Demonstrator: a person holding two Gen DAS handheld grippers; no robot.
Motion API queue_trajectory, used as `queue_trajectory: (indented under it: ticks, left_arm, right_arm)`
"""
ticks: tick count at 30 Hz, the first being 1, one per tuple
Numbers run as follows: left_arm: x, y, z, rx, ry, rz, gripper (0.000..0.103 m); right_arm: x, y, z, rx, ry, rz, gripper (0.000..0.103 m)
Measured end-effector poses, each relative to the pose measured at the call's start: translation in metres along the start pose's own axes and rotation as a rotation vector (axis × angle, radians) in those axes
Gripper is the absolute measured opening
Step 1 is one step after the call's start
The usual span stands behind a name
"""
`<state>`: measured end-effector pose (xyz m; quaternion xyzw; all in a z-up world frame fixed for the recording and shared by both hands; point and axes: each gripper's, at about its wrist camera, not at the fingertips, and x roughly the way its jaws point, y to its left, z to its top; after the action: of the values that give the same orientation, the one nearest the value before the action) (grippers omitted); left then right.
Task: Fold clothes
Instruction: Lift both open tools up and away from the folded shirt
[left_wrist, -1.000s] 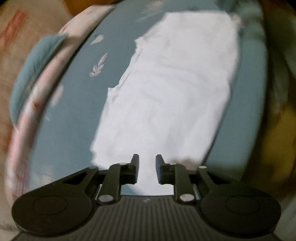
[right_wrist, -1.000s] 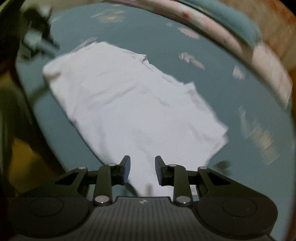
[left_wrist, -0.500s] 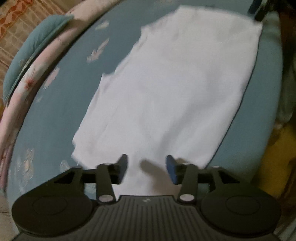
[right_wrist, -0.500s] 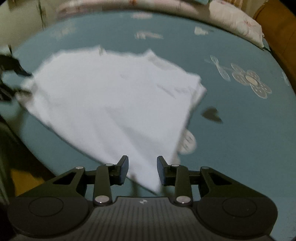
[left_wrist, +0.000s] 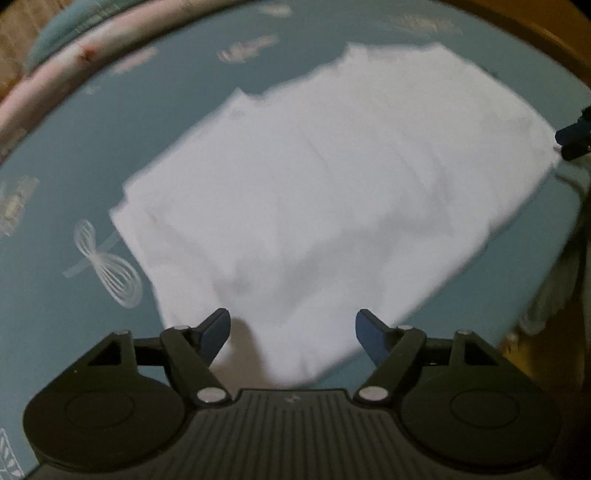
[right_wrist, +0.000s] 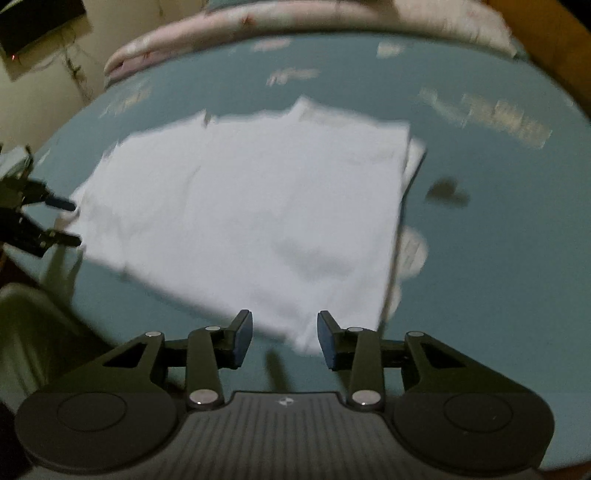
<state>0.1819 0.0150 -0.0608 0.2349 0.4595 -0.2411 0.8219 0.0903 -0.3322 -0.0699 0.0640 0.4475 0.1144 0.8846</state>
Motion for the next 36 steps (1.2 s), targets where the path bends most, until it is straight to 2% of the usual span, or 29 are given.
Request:
queue_trajectory:
  ticks: [1,3,5,9,13,14,19,21,23,26,28,33,36]
  left_arm:
    - [-0.003,0.001,0.006,-0.014,-0.026,0.001,0.078]
    - [-0.005,0.001,0.018,-0.041,-0.074,0.0,0.087]
    - [-0.002,-0.002,0.027,-0.061,-0.11,-0.002,0.089]
    - [0.025,-0.009,0.033,-0.092,-0.135,-0.03,0.089]
    - [0.054,-0.006,0.022,-0.182,-0.102,-0.06,0.093]
    - [0.054,-0.002,0.015,-0.213,-0.112,-0.058,0.097]
    - [0.039,0.025,-0.011,-0.381,-0.165,-0.029,0.097]
    - [0.032,0.037,-0.017,-0.448,-0.183,-0.023,0.097]
    - [0.027,0.048,-0.018,-0.498,-0.226,-0.047,0.098]
    - [0.037,0.058,-0.022,-0.544,-0.228,-0.115,0.099]
    - [0.043,0.06,-0.03,-0.57,-0.217,-0.137,0.099]
    - [0.03,0.042,-0.048,-0.518,-0.193,-0.126,0.1]
    - [0.011,0.034,-0.046,-0.476,-0.191,-0.063,0.099]
  right_arm:
    - [0.0,-0.003,0.009,0.018,-0.035,0.001,0.043]
    - [0.003,-0.008,0.026,0.041,-0.099,-0.016,0.043]
    - [0.012,-0.016,0.042,0.068,-0.14,-0.027,0.043]
    - [0.043,-0.026,0.059,0.126,-0.157,-0.022,0.043]
    - [0.07,-0.031,0.055,0.162,-0.145,-0.057,0.043]
    - [0.074,-0.034,0.051,0.175,-0.14,-0.078,0.043]
    - [0.072,-0.039,0.039,0.265,-0.188,-0.088,0.043]
    - [0.072,-0.034,0.038,0.285,-0.201,-0.113,0.049]
    - [0.075,-0.025,0.039,0.273,-0.209,-0.142,0.055]
    - [0.081,-0.013,0.042,0.232,-0.206,-0.169,0.059]
    - [0.083,-0.008,0.042,0.201,-0.201,-0.186,0.062]
    - [0.083,-0.006,0.04,0.173,-0.203,-0.19,0.063]
    - [0.08,-0.005,0.04,0.18,-0.202,-0.19,0.063]
